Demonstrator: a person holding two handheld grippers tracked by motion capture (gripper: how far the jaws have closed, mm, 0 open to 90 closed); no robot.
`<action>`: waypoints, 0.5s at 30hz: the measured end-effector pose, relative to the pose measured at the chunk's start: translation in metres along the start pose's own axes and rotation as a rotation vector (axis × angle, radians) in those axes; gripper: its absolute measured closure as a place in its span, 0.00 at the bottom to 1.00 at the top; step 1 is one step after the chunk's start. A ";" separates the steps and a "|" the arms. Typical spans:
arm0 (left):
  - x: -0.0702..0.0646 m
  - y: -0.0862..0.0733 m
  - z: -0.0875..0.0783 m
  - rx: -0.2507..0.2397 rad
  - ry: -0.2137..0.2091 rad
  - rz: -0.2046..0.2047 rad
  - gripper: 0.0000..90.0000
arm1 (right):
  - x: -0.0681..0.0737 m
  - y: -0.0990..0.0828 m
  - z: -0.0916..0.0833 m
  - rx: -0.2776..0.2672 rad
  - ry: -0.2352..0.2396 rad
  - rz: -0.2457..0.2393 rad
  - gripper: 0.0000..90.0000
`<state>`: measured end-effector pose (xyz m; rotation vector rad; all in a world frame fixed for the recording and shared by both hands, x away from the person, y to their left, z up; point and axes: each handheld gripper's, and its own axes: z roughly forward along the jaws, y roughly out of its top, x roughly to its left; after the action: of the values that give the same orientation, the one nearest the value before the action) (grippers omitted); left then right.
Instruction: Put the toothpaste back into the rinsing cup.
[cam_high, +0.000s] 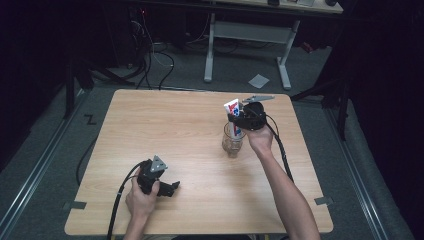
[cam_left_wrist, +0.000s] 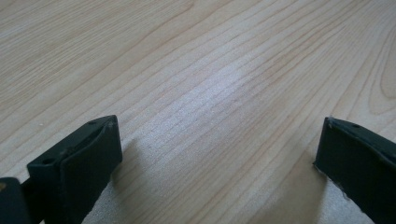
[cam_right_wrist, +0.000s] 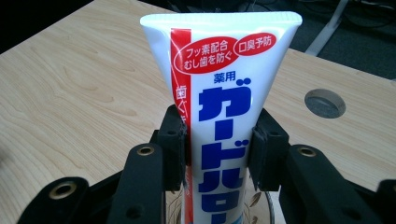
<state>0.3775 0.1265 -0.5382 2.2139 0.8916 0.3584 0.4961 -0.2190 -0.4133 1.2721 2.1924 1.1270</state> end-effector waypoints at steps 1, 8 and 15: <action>0.000 0.000 0.000 0.000 0.000 0.000 0.01 | 0.001 -0.001 0.000 0.003 0.001 -0.001 0.70; 0.000 0.000 0.000 0.000 0.000 0.000 0.01 | 0.000 -0.006 0.001 0.006 0.005 0.007 0.70; 0.000 0.000 0.000 0.000 0.000 0.000 0.01 | 0.000 -0.012 0.000 0.006 0.005 0.012 0.70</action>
<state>0.3776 0.1265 -0.5382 2.2139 0.8916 0.3585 0.4901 -0.2224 -0.4228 1.2878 2.1958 1.1305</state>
